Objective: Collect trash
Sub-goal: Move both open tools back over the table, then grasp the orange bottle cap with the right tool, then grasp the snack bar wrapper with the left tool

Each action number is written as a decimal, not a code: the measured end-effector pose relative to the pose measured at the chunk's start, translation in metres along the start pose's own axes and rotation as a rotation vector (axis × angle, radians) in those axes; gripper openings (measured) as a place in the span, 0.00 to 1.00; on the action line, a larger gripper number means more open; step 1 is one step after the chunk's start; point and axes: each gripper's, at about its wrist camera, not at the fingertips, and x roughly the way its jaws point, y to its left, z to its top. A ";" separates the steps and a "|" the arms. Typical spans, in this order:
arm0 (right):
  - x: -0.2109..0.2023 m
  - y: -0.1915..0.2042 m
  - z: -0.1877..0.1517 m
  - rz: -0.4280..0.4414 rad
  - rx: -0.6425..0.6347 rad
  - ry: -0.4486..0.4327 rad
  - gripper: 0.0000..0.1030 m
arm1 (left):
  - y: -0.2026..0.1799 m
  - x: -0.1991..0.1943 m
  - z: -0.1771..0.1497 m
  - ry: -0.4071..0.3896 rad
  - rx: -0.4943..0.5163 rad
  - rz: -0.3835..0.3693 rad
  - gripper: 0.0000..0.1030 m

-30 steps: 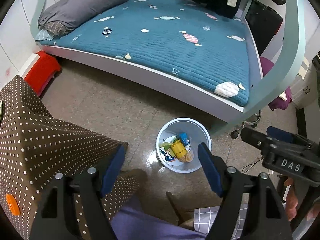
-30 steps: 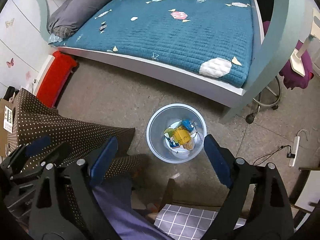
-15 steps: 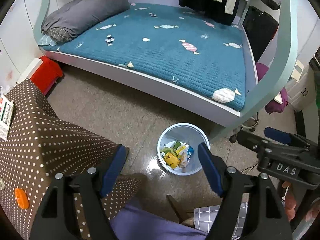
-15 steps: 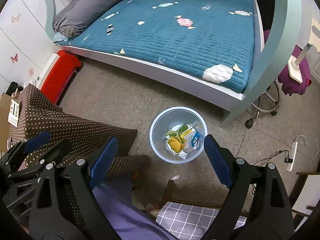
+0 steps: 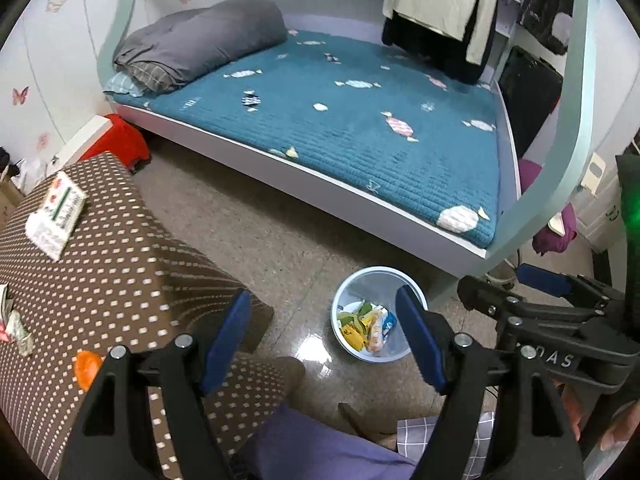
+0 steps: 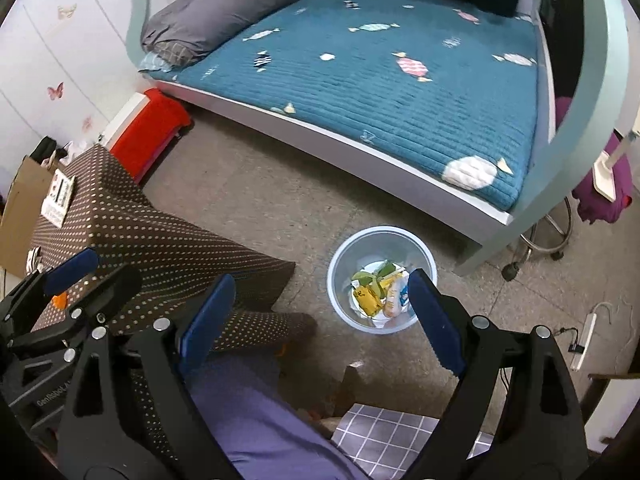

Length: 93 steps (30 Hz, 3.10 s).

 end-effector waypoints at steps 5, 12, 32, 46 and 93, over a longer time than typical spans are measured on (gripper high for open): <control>-0.005 0.026 0.001 0.018 -0.050 -0.010 0.84 | 0.020 -0.017 -0.004 -0.032 -0.032 0.019 0.71; -0.008 0.071 0.001 0.056 -0.142 -0.018 0.84 | 0.057 -0.042 -0.016 -0.065 -0.096 0.068 0.71; -0.004 0.227 -0.034 0.148 -0.507 0.000 0.84 | 0.195 -0.112 -0.091 -0.127 -0.389 0.235 0.71; 0.025 0.289 -0.064 0.150 -0.670 0.023 0.65 | 0.251 -0.132 -0.154 -0.108 -0.561 0.296 0.71; 0.026 0.274 0.013 0.162 -0.595 -0.038 0.29 | 0.261 -0.053 -0.057 0.008 -0.471 0.251 0.16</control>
